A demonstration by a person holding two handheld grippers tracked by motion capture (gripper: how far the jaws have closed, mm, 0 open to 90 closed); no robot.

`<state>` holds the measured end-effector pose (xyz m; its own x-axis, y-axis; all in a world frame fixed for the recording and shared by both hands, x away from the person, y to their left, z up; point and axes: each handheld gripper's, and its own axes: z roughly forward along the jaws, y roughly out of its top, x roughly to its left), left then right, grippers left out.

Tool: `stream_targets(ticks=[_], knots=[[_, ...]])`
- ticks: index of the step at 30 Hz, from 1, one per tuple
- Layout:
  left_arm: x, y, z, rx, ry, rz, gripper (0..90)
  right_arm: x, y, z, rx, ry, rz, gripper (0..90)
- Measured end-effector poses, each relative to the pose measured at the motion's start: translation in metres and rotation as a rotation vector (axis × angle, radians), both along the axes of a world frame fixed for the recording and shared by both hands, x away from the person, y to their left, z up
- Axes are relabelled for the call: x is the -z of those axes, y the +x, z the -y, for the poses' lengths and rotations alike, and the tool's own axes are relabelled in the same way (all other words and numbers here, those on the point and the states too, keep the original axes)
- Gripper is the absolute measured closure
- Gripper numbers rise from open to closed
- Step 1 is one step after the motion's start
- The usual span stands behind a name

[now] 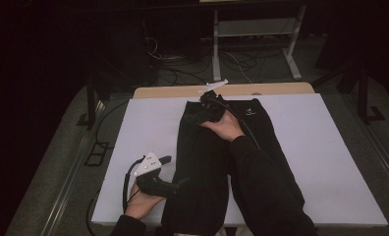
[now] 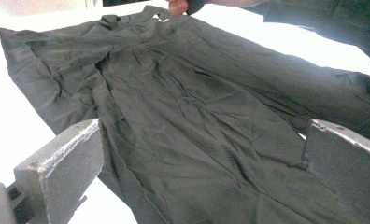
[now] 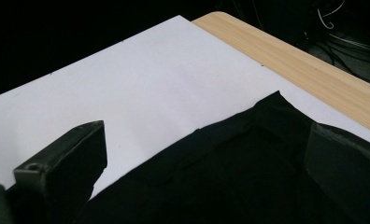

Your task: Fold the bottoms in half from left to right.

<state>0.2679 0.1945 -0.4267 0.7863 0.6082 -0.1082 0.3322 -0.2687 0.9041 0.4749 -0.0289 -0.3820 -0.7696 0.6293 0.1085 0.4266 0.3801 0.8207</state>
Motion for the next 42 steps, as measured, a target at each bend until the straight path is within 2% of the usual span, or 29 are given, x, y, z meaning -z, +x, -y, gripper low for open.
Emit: stream_targets(ticks=[3, 12, 23, 27, 30, 36, 42], knots=[[0.000, 0.000, 0.000, 0.001, -0.001, 0.000, 0.0, 0.002, 0.003, -0.007, 0.010, -0.017, -0.004, 0.0], [0.000, 0.000, 0.001, 0.001, -0.001, 0.007, 0.0, 0.009, 0.015, -0.018, 0.047, 0.015, 0.001, 0.0], [-0.001, -0.001, -0.001, -0.006, -0.008, 0.007, 0.0, 0.024, 0.032, -0.030, 0.096, 0.043, -0.018, 0.0], [-0.001, -0.002, -0.001, -0.001, -0.006, 0.007, 0.0, 0.028, 0.039, -0.036, 0.128, 0.012, -0.022, 0.0], [-0.001, -0.002, -0.001, -0.003, -0.007, 0.007, 0.0, 0.030, 0.043, -0.040, 0.133, 0.016, -0.030, 0.0], [-0.001, -0.002, -0.002, -0.004, -0.012, 0.010, 0.0, 0.033, 0.050, -0.044, 0.148, 0.026, -0.009, 0.0], [-0.002, -0.002, -0.003, -0.006, -0.011, 0.013, 0.0, 0.041, 0.059, -0.045, 0.174, 0.035, -0.025, 0.0]])
